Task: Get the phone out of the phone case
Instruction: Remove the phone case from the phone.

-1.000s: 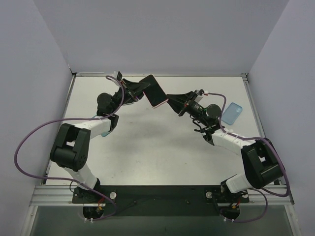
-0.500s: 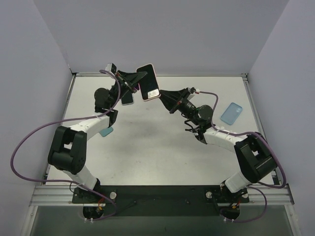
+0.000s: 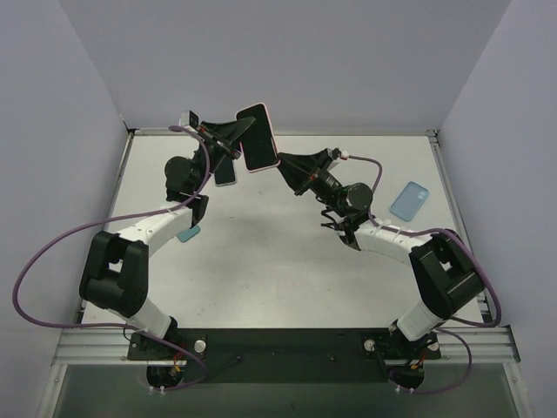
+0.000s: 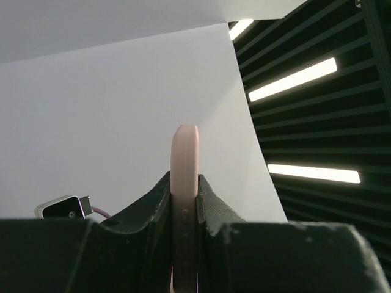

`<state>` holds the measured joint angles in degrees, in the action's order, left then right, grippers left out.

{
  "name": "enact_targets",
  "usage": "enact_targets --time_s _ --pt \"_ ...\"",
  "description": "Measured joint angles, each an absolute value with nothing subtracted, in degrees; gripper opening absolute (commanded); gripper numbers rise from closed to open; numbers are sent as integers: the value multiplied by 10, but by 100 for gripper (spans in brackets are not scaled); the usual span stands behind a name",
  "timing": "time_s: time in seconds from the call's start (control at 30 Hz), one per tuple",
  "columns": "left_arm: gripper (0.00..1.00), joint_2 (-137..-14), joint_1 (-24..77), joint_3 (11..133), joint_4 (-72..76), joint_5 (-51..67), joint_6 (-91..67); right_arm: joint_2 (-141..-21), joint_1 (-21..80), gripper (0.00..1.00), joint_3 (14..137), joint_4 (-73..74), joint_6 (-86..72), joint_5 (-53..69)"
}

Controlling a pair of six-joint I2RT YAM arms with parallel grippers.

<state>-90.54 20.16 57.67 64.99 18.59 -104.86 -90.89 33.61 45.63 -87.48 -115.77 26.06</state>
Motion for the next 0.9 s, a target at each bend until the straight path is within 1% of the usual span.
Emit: enact_targets --time_s 0.23,0.4,0.67,0.9 --pt "0 -897 203 577 634 158 -1058 -927 338 0 479 -881 -1161 263" --pt "0 -882 209 577 630 151 -1058 -910 338 0 485 -870 -1086 284" --pt "0 -871 210 577 634 131 -1070 -851 339 0 536 -691 -917 312" --pt "0 -871 210 577 631 95 -1076 -825 343 0 633 -449 -774 302"
